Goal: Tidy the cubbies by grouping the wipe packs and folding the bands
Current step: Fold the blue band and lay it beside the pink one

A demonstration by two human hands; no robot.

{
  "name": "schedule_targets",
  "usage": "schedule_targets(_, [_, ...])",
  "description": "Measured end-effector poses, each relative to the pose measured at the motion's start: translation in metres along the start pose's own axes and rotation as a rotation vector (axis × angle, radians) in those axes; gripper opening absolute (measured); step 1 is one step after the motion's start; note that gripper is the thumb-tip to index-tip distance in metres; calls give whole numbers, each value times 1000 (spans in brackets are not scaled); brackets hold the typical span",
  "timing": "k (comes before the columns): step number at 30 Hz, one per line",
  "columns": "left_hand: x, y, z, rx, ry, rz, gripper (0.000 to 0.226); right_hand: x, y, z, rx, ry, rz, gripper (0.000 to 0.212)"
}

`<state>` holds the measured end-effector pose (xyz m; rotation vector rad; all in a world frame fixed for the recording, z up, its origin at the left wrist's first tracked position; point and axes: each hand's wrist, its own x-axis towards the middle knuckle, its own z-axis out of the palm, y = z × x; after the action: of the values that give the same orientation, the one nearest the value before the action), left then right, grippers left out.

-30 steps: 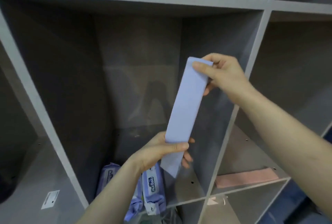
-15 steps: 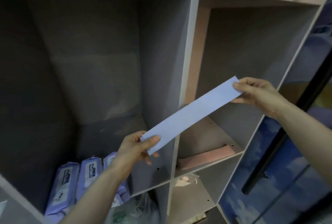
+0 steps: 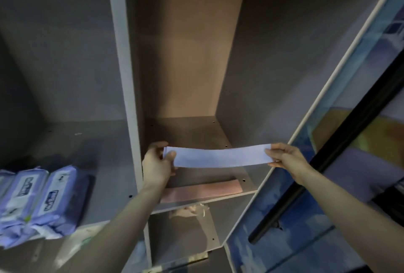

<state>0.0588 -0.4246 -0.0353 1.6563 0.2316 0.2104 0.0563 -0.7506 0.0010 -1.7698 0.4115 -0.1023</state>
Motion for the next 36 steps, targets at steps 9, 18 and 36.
schedule_targets(9, [77, -94, 34, 284, 45, -254, 6, 93, 94, 64, -112, 98, 174, 10])
schedule_targets(18, [109, -160, 47, 273, 85, -261, 15, 138, 156, 93, -250, 103, 163, 13])
schedule_targets(36, [120, -195, 55, 403, 135, -244, 23, 155, 186, 97, -365, 85, 87, 6])
